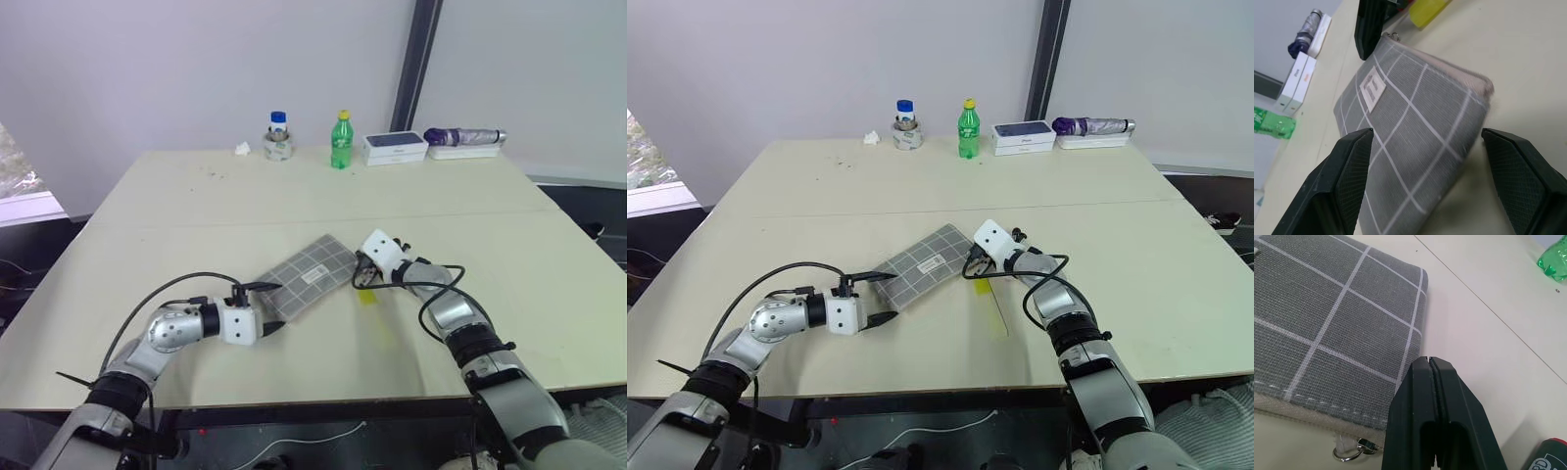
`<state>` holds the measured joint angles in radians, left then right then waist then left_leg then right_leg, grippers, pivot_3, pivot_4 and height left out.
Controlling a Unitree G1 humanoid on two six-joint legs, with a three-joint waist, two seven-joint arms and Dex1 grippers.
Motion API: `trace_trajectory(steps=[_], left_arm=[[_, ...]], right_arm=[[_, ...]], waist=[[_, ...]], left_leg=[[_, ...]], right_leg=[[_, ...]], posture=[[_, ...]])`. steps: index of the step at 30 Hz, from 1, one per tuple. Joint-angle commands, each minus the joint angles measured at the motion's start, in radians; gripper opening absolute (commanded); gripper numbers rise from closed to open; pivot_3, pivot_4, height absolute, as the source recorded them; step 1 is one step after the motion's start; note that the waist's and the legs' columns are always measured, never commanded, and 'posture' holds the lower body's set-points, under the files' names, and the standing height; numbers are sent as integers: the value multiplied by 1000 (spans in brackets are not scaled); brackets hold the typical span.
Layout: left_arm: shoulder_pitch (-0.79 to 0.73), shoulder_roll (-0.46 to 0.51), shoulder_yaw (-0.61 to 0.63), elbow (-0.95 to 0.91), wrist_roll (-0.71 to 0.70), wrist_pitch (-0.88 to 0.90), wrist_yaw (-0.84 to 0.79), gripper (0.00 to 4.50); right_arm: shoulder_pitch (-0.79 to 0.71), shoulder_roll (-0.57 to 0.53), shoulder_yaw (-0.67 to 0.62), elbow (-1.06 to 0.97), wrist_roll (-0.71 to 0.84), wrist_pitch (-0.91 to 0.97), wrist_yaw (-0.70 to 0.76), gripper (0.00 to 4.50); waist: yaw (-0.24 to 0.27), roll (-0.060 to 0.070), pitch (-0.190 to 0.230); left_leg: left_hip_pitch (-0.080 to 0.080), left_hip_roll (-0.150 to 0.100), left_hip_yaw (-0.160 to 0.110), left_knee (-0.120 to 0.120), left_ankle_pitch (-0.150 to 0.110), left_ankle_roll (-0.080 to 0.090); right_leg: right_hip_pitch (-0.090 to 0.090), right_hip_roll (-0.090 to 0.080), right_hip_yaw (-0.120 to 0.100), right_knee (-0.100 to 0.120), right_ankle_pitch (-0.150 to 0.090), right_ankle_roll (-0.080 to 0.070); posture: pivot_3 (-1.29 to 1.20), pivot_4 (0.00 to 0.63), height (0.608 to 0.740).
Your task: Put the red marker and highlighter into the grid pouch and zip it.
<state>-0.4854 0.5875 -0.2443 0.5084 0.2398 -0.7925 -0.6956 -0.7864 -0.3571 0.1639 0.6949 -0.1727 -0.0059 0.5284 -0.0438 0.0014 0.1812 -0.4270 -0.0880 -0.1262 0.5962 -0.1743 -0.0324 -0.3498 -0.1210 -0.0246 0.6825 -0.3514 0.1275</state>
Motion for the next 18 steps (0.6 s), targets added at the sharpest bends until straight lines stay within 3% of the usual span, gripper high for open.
trace_trajectory(steps=[1,4,9,10,15,18], left_arm=[[-3,-9,-19,12,52,22,38,3738],[-4,-26,-16,18,14,45,23,2872],[-10,-21,-17,25,9,47,21,303],[-10,-20,-18,29,10,46,23,26],[-6,-24,-19,35,1,45,27,26],[-5,-22,-14,29,-3,53,35,0]], right_arm=[[4,-2,-2,-30,5,-3,6,42],[10,-4,0,-34,2,-4,6,0],[8,-3,0,-32,1,-6,3,0],[8,-3,1,-33,0,-8,4,0],[22,1,2,-70,23,0,53,0],[24,2,-19,-95,40,-2,57,849]], waist=[[1,0,0],[1,0,0],[0,0,0],[-1,0,-1],[0,0,-1],[-1,0,-1]], left_leg=[[0,0,0,0,0,0],[0,0,0,0,0,0],[0,0,0,0,0,0],[0,0,0,0,0,0],[0,0,0,0,0,0],[0,0,0,0,0,0]], right_leg=[[0,0,0,0,0,0],[0,0,0,0,0,0],[0,0,0,0,0,0],[0,0,0,0,0,0],[0,0,0,0,0,0],[0,0,0,0,0,0]], posture=[[0,150,740],[0,150,740],[0,150,740],[0,150,740],[0,150,740],[0,150,740]])
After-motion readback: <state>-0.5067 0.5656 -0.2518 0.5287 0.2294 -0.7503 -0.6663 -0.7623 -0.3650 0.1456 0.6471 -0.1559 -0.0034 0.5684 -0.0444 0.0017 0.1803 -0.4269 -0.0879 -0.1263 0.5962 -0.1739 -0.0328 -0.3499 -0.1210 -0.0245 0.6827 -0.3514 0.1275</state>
